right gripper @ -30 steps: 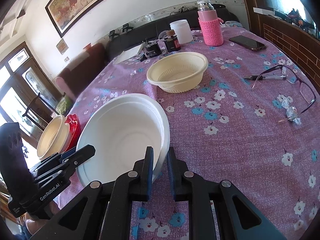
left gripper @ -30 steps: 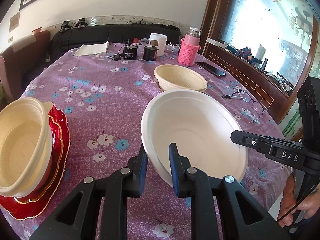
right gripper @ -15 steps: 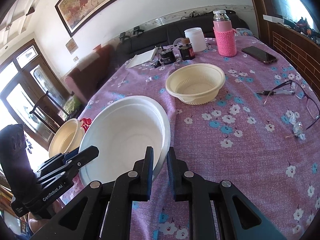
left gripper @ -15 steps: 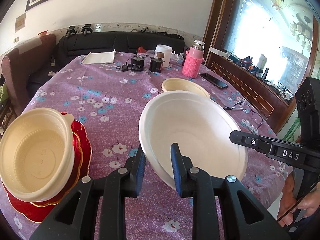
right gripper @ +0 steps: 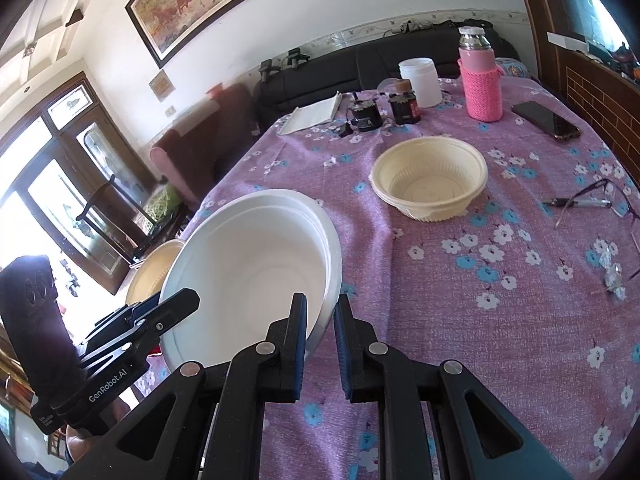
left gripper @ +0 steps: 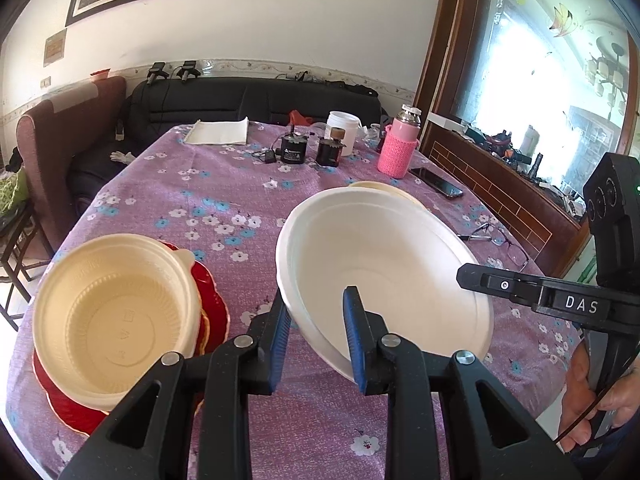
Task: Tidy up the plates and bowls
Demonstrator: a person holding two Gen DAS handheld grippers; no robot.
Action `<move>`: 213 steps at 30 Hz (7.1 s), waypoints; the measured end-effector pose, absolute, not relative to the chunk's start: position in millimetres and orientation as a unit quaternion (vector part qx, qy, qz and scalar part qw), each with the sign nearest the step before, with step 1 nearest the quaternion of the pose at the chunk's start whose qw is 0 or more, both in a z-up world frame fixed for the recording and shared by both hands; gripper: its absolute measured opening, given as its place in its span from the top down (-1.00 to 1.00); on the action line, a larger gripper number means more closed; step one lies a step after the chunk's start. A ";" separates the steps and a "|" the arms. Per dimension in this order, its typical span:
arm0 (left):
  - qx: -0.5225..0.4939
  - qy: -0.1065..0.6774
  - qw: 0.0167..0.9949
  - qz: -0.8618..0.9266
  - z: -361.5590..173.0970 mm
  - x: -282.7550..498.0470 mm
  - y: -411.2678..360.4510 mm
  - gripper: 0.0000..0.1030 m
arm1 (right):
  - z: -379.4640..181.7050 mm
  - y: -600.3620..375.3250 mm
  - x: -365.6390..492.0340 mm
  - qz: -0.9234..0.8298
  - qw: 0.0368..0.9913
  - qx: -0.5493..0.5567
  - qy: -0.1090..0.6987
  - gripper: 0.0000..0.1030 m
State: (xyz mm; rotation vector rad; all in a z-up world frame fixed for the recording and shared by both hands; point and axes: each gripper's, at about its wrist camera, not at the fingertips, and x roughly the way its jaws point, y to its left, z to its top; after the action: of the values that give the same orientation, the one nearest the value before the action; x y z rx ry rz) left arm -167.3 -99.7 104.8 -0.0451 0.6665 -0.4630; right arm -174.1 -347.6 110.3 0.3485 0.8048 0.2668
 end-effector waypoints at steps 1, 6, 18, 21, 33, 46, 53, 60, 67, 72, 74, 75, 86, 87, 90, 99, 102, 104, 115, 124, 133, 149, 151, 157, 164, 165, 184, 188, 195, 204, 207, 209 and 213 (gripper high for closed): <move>-0.024 0.322 0.919 -0.224 106.8 -167.5 -96.6 0.53 | 113.4 -345.2 -173.4 0.131 0.898 0.166 0.386 0.70; -0.031 0.313 0.925 -0.214 114.6 -168.8 -83.0 0.53 | 127.6 -331.3 -167.9 0.144 0.901 0.152 0.379 0.70; -0.041 0.285 0.943 -0.165 140.6 -171.0 -33.8 0.53 | 151.6 -284.4 -145.3 0.189 0.901 0.130 0.369 0.70; -0.047 0.280 0.947 -0.151 145.1 -172.3 -19.9 0.53 | 153.7 -272.1 -140.8 0.203 0.898 0.127 0.369 0.70; -0.063 0.276 0.952 -0.115 146.0 -173.2 19.4 0.53 | 159.2 -230.5 -123.3 0.238 0.891 0.111 0.370 0.69; -0.083 0.285 0.950 -0.093 135.4 -169.9 49.2 0.53 | 140.2 -196.6 -108.4 0.254 0.876 0.097 0.398 0.68; -0.093 0.299 0.946 -0.086 122.3 -166.6 57.6 0.53 | 127.7 -184.2 -101.0 0.256 0.868 0.093 0.415 0.68; -0.099 0.308 0.943 -0.081 116.1 -161.4 63.9 0.53 | 116.6 -175.3 -96.4 0.254 0.863 0.088 0.428 0.68; -0.101 0.312 0.941 -0.080 112.7 -159.5 65.7 0.53 | 109.1 -170.2 -93.5 0.252 0.859 0.085 0.437 0.68; -0.103 0.315 0.940 -0.080 109.2 -159.5 66.3 0.53 | 106.5 -169.2 -92.7 0.250 0.858 0.084 0.441 0.67; -0.103 0.317 0.939 -0.080 107.7 -158.6 66.8 0.53 | 105.4 -169.0 -92.6 0.250 0.857 0.084 0.442 0.66; -0.104 0.318 0.939 -0.079 106.8 -158.6 67.0 0.53 | 104.8 -168.7 -92.4 0.250 0.857 0.083 0.443 0.66; -0.105 0.323 0.937 -0.079 102.4 -158.1 69.3 0.53 | 102.0 -167.3 -93.1 0.248 0.854 0.085 0.449 0.66; -0.106 0.323 0.937 -0.079 101.8 -158.0 69.6 0.53 | 101.8 -167.2 -92.8 0.247 0.854 0.085 0.450 0.66; -0.107 0.325 0.936 -0.079 99.0 -158.1 71.4 0.53 | 100.7 -167.4 -92.6 0.247 0.854 0.086 0.451 0.66; -0.108 0.331 0.934 -0.078 94.8 -155.2 71.7 0.53 | 98.9 -167.4 -92.3 0.245 0.852 0.088 0.454 0.65; -0.108 0.332 0.934 -0.078 93.0 -154.8 71.9 0.53 | 98.3 -166.8 -92.4 0.244 0.853 0.087 0.453 0.65; -0.109 0.332 0.934 -0.077 92.6 -154.8 72.2 0.53 | 98.3 -166.8 -92.3 0.244 0.853 0.088 0.453 0.65; -0.110 0.332 0.934 -0.076 91.8 -153.9 72.8 0.53 | 97.3 -166.9 -92.0 0.247 0.851 0.089 0.454 0.64; -0.113 0.333 0.933 -0.074 91.1 -153.9 75.4 0.53 | 97.4 -168.3 -92.4 0.249 0.850 0.091 0.455 0.63; -0.115 0.332 0.933 -0.074 91.4 -153.6 78.1 0.48 | 101.2 -169.3 -93.7 0.249 0.853 0.091 0.450 0.60; -0.117 0.325 0.936 -0.066 94.6 -156.8 80.8 0.46 | 103.2 -168.7 -95.5 0.249 0.856 0.087 0.445 0.05; -0.116 0.324 0.937 -0.066 96.4 -157.1 79.5 0.45 | 104.3 -171.6 -95.9 0.248 0.857 0.091 0.443 0.05; -0.114 0.320 0.938 -0.066 100.9 -160.1 75.1 0.37 | 108.2 -182.1 -99.9 0.247 0.859 0.104 0.436 0.03; -0.110 0.309 0.942 -0.071 110.9 -165.1 63.4 0.18 | 107.9 -202.1 -103.5 0.238 0.862 0.125 0.430 -0.08; -0.108 0.306 0.943 -0.074 113.3 -166.5 60.4 0.18 | 108.0 -207.0 -104.5 0.237 0.862 0.130 0.429 -0.08; -0.027 0.317 0.926 -0.202 116.6 -180.8 -69.2 0.10 | 103.7 -332.8 -110.8 0.139 0.877 0.230 0.399 -0.10; -0.002 0.339 0.911 -0.236 94.0 -177.4 -108.2 0.10 | 98.5 -364.3 -111.0 0.109 0.874 0.260 0.395 -0.10; 0.029 0.401 0.877 -0.262 35.1 -162.0 -150.7 0.10 | 101.7 -390.3 -90.6 0.087 0.877 0.260 0.396 -0.10; 0.033 0.427 0.864 -0.265 16.0 -154.4 -153.6 0.10 | 72.4 -388.6 -10.6 0.067 0.861 0.222 0.452 -0.15; 0.032 0.427 0.864 -0.266 15.9 -153.9 -152.5 0.10 | 51.5 -383.8 4.9 0.083 0.840 0.221 0.488 -0.15; 0.032 0.427 0.863 -0.268 15.4 -153.5 -152.4 0.10 | 44.0 -383.4 3.0 0.101 0.824 0.222 0.512 -0.16; 0.030 0.429 0.861 -0.271 15.3 -151.5 -152.0 0.10 | 51.0 -383.5 -26.7 0.117 0.819 0.150 0.541 -0.16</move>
State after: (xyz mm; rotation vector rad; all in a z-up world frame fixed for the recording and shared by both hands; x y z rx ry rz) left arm -151.5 -152.0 15.3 0.0619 0.8994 -0.5678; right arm -26.7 -383.5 51.0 0.3202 1.1516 0.2486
